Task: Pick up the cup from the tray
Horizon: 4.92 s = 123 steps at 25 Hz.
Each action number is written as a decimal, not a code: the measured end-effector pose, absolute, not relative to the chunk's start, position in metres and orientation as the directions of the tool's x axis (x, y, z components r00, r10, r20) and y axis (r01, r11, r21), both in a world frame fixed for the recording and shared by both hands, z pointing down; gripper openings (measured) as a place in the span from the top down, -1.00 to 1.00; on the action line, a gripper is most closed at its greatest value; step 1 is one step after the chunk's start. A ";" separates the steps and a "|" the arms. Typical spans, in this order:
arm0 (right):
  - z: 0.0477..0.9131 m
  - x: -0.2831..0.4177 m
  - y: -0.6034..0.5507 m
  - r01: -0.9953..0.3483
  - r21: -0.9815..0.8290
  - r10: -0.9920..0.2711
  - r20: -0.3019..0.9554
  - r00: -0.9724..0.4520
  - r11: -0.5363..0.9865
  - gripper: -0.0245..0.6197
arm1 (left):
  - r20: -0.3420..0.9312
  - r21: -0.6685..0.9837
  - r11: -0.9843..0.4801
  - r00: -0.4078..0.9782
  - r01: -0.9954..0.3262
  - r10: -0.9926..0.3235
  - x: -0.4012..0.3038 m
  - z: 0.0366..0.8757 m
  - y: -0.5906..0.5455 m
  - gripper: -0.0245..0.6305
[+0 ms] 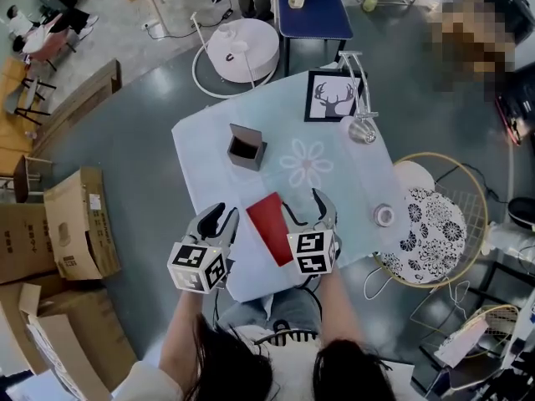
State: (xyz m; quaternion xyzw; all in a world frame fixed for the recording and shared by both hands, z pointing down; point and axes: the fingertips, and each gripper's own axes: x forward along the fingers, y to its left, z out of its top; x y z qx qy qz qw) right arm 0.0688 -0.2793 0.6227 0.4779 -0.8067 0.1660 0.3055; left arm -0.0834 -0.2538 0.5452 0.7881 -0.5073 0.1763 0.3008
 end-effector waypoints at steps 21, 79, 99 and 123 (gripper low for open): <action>0.660 0.101 -0.294 -0.918 -0.044 -0.672 0.667 -0.321 0.394 -0.18 | 0.555 0.369 -0.280 0.451 -0.887 -0.699 -0.064 0.553 -0.264 0.24; 0.451 0.057 -0.136 -0.962 0.050 -0.920 0.311 -0.240 0.268 0.85 | 0.324 0.258 -0.413 0.481 -0.874 -0.815 -0.090 0.458 -0.140 0.24; 0.446 0.039 -0.098 -0.955 0.067 -0.912 0.325 -0.251 0.287 0.85 | 0.270 0.286 -0.427 0.500 -0.858 -0.823 -0.095 0.438 -0.111 0.24; 0.449 0.065 -0.066 -0.948 0.054 -0.896 0.349 -0.275 0.313 0.85 | 0.288 0.254 -0.446 0.507 -0.858 -0.812 -0.057 0.434 -0.076 0.24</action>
